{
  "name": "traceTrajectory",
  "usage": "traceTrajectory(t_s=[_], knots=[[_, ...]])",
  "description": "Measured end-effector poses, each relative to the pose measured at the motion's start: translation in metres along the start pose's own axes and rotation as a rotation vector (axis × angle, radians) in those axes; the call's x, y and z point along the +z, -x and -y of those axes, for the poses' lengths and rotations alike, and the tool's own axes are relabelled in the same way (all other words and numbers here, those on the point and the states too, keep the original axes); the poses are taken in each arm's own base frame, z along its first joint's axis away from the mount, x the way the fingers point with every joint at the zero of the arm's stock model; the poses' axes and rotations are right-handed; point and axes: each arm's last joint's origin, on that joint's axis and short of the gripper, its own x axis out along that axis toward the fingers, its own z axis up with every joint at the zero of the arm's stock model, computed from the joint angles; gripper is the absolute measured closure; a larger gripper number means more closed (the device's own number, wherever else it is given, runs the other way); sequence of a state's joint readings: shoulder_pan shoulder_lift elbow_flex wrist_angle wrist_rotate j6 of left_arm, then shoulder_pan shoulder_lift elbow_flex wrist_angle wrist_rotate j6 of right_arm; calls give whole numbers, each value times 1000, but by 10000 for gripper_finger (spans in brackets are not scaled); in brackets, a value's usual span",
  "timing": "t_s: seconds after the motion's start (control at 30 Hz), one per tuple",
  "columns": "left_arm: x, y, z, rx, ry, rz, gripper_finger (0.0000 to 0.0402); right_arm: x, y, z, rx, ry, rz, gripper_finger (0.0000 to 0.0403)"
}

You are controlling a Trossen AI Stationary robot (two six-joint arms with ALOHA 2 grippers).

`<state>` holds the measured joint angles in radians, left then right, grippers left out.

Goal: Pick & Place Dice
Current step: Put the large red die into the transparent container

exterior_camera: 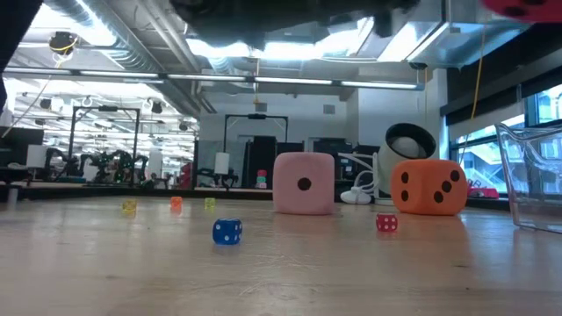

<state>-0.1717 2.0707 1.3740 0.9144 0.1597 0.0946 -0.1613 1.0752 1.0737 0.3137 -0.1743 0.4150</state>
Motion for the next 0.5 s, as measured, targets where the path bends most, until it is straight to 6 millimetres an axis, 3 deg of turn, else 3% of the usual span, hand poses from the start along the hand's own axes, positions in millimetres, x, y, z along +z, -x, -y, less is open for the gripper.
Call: traceTrajectory(t_s=[0.5], knots=[[-67,-55,-3,9,0,7,367,0,1,0,126,-69,-63,194]])
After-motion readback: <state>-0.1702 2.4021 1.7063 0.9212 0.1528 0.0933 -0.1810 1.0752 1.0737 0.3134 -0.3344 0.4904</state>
